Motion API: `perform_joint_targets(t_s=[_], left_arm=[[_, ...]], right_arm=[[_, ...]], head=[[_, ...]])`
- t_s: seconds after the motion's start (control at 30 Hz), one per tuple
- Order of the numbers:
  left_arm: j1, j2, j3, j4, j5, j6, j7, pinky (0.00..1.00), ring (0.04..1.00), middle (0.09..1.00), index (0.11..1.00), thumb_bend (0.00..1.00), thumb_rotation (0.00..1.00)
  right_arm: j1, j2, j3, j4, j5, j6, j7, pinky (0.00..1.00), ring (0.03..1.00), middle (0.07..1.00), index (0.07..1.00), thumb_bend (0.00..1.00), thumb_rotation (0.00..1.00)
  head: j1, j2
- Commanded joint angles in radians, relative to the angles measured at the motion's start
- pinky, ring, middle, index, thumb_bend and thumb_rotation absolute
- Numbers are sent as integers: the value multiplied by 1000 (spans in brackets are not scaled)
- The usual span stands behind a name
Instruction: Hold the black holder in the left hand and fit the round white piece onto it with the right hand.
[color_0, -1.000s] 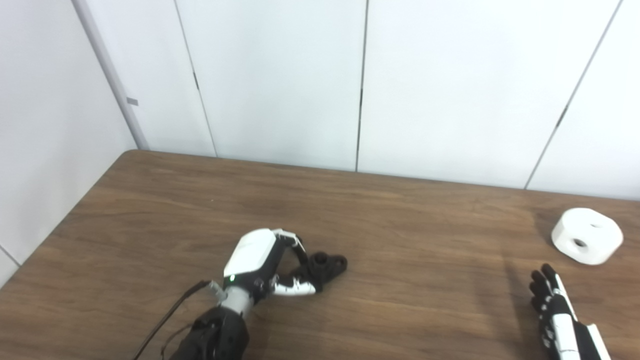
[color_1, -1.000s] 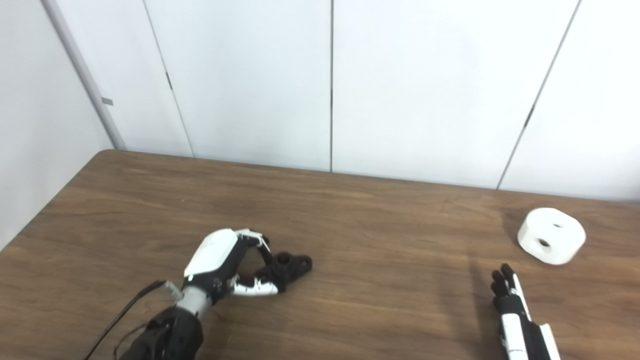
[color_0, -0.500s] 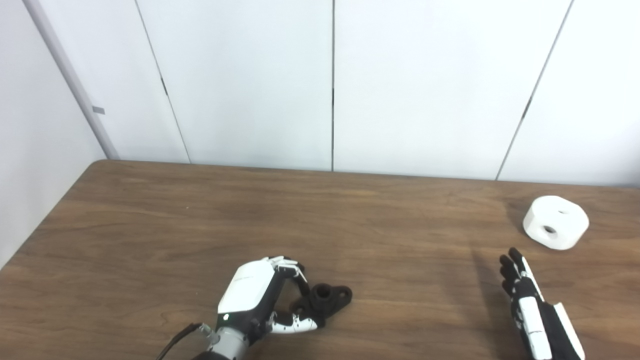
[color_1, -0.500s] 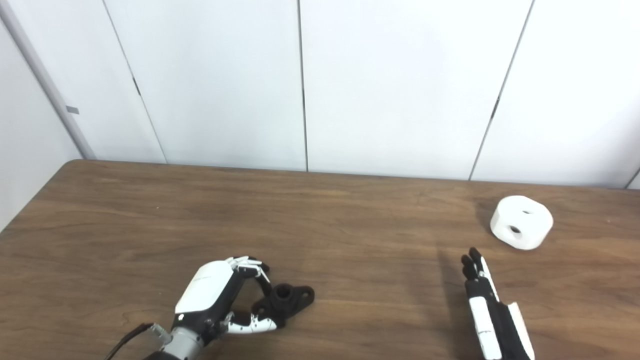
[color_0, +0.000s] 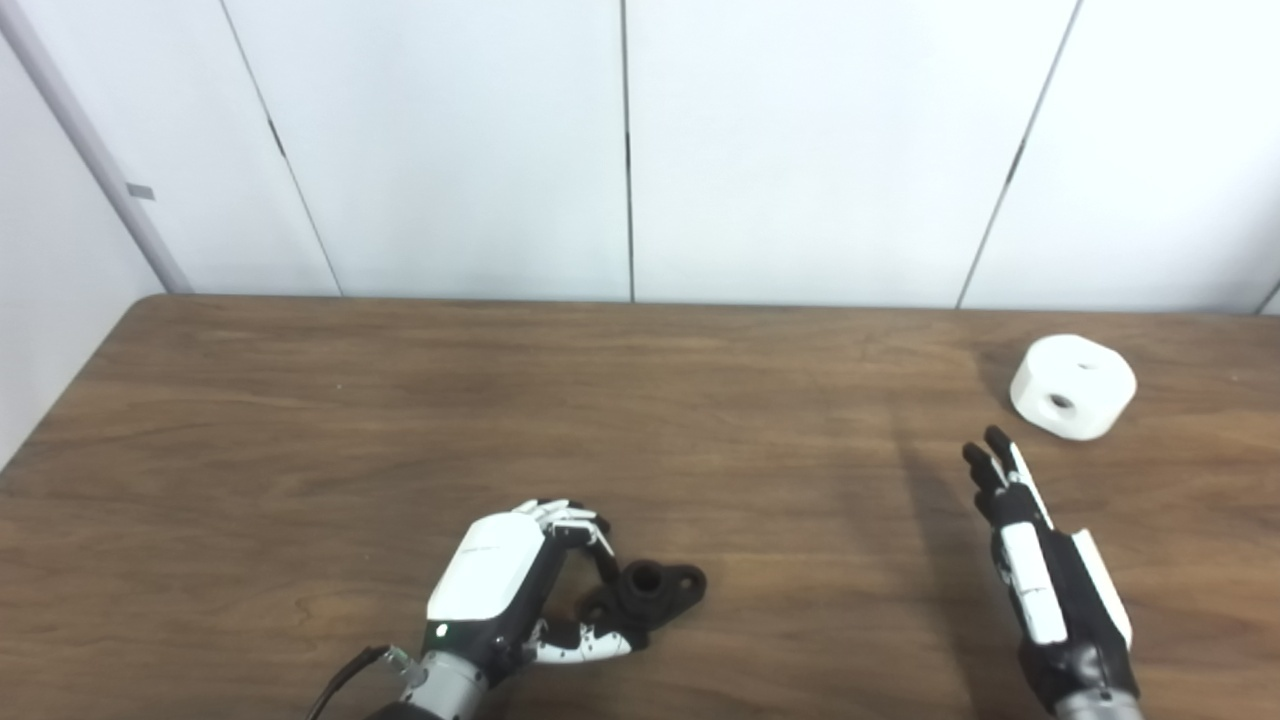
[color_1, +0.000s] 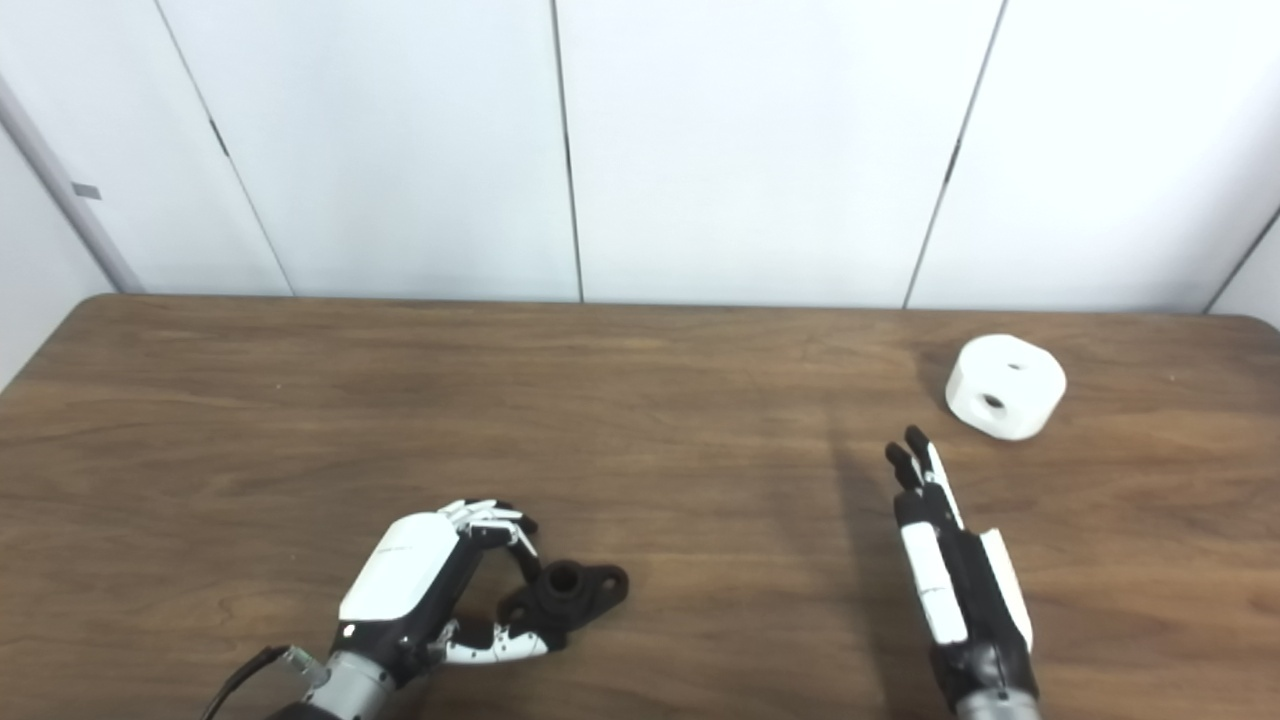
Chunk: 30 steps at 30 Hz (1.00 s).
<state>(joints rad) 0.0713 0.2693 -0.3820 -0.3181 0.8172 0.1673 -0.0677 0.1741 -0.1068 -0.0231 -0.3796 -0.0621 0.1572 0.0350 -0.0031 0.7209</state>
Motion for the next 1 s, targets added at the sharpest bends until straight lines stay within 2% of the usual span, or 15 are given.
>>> perform_joint_targets(t_s=[0.0, 0.33, 0.6, 0.87, 0.97], left_arm=[[11, -7, -23, 2, 6, -48, -3, 910, 851, 771, 486, 520, 46], [25, -21, -52, 32, 47, -132, 40, 889, 845, 773, 486, 520, 48], [29, -30, -54, 54, 67, -158, 59, 891, 850, 776, 487, 520, 47], [27, -28, -39, 81, 65, -175, 71, 884, 840, 770, 487, 520, 47], [28, -24, -32, 85, 64, -177, 66, 890, 843, 771, 487, 520, 47]], right_arm=[[28, 14, -1, -47, 9, -8, -6, 1000, 988, 961, 1000, 570, 1000], [17, 7, -3, -63, 17, 16, -2, 1000, 998, 965, 1000, 556, 993], [6, 2, -5, -71, -3, 28, -7, 1000, 991, 959, 993, 546, 981], [-23, -3, -22, -73, -11, 37, -13, 1000, 979, 965, 998, 595, 891], [-38, -16, -39, -80, -16, 56, -14, 1000, 982, 976, 1000, 576, 852]], head=[[0, 0], [-13, 18], [-35, 20], [-87, 18], [-103, 13]])
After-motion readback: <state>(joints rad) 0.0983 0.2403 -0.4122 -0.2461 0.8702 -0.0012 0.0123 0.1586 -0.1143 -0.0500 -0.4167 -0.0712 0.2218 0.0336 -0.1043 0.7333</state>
